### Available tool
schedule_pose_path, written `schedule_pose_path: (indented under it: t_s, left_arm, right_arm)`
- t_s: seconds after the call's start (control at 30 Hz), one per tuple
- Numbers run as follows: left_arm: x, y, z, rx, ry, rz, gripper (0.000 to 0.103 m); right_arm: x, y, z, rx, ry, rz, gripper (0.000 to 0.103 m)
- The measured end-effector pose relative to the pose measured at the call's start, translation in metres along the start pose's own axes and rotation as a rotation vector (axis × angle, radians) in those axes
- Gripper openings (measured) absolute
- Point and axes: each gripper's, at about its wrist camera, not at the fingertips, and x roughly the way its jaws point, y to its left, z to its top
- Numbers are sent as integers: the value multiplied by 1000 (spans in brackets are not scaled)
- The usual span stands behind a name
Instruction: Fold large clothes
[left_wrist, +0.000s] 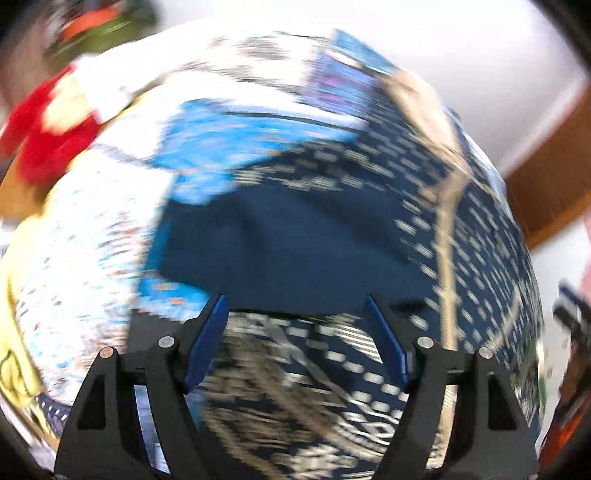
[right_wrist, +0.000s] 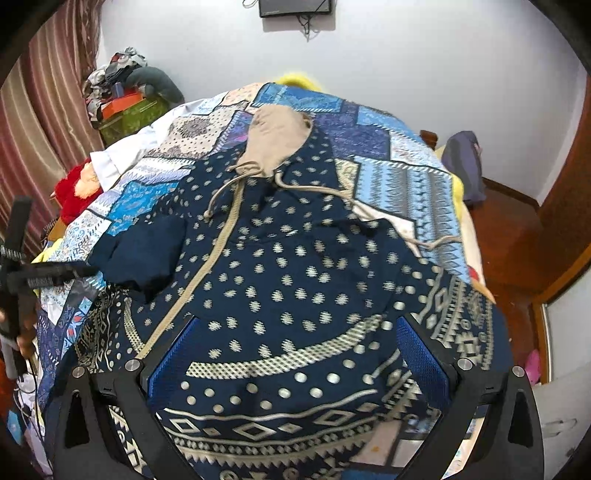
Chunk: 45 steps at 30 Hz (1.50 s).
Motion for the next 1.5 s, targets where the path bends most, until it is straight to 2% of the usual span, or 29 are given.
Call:
schedule_pose_path:
  t_s: [0.1,0.2,0.3,0.33,0.4,0.47,0.57,0.63,0.7,0.83,1.0,1.1,1.17,1.27,1.37,1.5]
  left_arm:
    - [13,49,4,-151,31,46,75]
    - [38,74,6,-197,91,67,73]
    - [51,77,11,-228,74,-11,71]
    - [54,75,14,-230,65,-16,70]
    - [64,70,22,-230,50,9,56]
    - [77,68,28,-229,64,72,16]
    - [81,56,34,-225,59,120,13]
    - [73,40,38,-176,32,184,12]
    - [54,19,45,-94,-29,217,12]
    - [-5,-40,62,55,-168,200,11]
    - [-78,-137,80,229,-330,106,11]
    - [-105,-194,77,327,-378,21,11]
    - [-110,-229,73,375,-377,-41,11]
    - [-104,-279,59,441,-333,-137,11]
    - [-80,-323,37,520,-281,-163,11]
    - [-26,-362,0,622,-140,-187,11]
  right_arm:
    - [7,10,2,-13,5,8,103]
    - [15,17,4,-24,10,6,103]
    - [22,21,5,-29,16,-9,103]
    - [25,21,5,-27,23,-9,103]
    - [31,20,4,-19,43,-4,103]
    - [36,18,3,-13,58,-4,103]
    - [37,15,1,-6,64,-2,103]
    - [34,11,0,-4,57,-2,103]
    - [31,6,0,-3,49,-10,103]
    - [20,-8,-1,27,27,-9,103]
    - [-1,-29,-2,72,-21,8,103]
    - [-19,-41,-2,77,-64,4,103]
    - [-31,-51,-3,80,-89,-10,103]
    - [-50,-70,-5,102,-120,-29,103]
    - [-66,-91,-10,136,-138,-45,103]
    - [-77,-114,-20,180,-134,-58,103]
